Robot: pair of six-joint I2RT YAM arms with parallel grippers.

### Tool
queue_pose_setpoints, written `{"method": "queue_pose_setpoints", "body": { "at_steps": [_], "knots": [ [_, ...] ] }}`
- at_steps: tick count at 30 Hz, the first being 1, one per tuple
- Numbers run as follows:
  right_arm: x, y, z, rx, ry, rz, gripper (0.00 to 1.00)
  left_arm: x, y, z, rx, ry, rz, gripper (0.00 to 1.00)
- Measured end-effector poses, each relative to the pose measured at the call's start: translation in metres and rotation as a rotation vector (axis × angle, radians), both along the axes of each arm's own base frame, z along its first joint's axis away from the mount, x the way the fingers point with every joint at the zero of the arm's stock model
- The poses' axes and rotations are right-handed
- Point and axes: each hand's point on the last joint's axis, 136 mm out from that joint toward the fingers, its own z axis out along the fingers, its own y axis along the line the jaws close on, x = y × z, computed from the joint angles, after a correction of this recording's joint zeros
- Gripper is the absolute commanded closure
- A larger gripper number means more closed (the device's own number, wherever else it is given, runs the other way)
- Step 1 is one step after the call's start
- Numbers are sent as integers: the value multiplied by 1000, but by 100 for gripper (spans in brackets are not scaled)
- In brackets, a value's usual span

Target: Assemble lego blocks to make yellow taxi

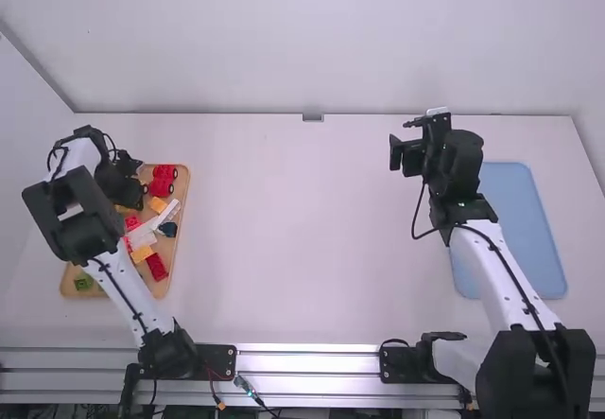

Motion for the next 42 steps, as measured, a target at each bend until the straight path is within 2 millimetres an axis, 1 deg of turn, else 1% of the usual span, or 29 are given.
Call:
{"method": "queue_pose_setpoints", "body": {
  "at_steps": [4,5,6,7,8,9,10,12,13,14,15,16,18,19,20,21,22,23,24,25,26,28,31,32,34,35,36,38,42],
  "knots": [
    [-1,0,-4,-2,15,0,1,7,-15,36,-44,-56,-2,60],
    [-2,0,-4,-2,18,0,1,8,-21,46,-55,-71,-13,60],
    [-2,0,-4,-1,19,0,1,10,-32,62,-70,-94,-37,63],
    [-2,0,-4,1,20,-1,1,11,-41,72,-80,-110,-58,64],
    [-2,0,-5,0,20,0,1,12,-46,78,-83,-118,-69,64],
    [-2,0,-4,0,20,0,1,18,-64,95,-90,-147,-119,67],
    [-2,0,-4,2,20,2,1,23,-77,105,-88,-164,-159,68],
    [-2,2,-4,5,20,10,1,33,-103,117,-83,-187,-233,71],
    [-2,2,-4,7,21,13,1,42,-129,121,-82,-193,-299,77],
    [-2,3,-4,8,20,15,1,49,-152,122,-73,-194,-363,80],
    [-2,3,-4,7,20,16,1,53,-161,122,-68,-197,-388,80],
    [-2,3,-4,7,21,17,1,59,-179,121,-53,-203,-438,81],
    [-2,3,-4,6,20,18,1,73,-235,119,-19,-220,-580,83],
    [-2,3,-4,7,20,17,1,73,-241,118,-15,-222,-596,82],
    [-2,3,-4,8,21,17,1,75,-269,115,2,-226,-663,83],
    [-2,3,-4,8,21,17,1,72,-292,110,12,-218,-721,83],
    [-2,3,-5,7,22,17,1,63,-319,101,17,-191,-790,83],
    [-3,3,-5,8,23,17,1,62,-321,101,18,-189,-796,83],
    [-3,3,-5,7,24,17,1,50,-343,91,21,-158,-857,83],
    [-3,3,-5,8,25,17,1,40,-357,82,24,-133,-904,83],
    [-3,3,-6,5,26,17,1,31,-368,74,26,-112,-946,83],
    [-3,3,-6,8,27,17,1,21,-384,63,31,-97,-996,82],
    [-3,3,-6,6,27,18,1,-2,-418,38,42,-84,-1106,83],
    [-3,3,-6,5,27,17,1,-7,-424,35,42,-79,-1124,83],
    [-3,3,-6,6,27,17,1,-32,-444,19,40,-47,-1202,82],
    [-3,3,-6,8,27,16,1,-42,-451,15,42,-32,-1234,82],
    [-3,3,-6,8,27,16,1,-42,-451,15,42,-32,-1234,82],
    [-3,0,-6,6,26,11,1,-64,-470,7,46,-14,-1318,80],
    [-2,-8,-6,19,30,-11,1,-81,-490,2,41,-23,-1400,79]
  ]
}}
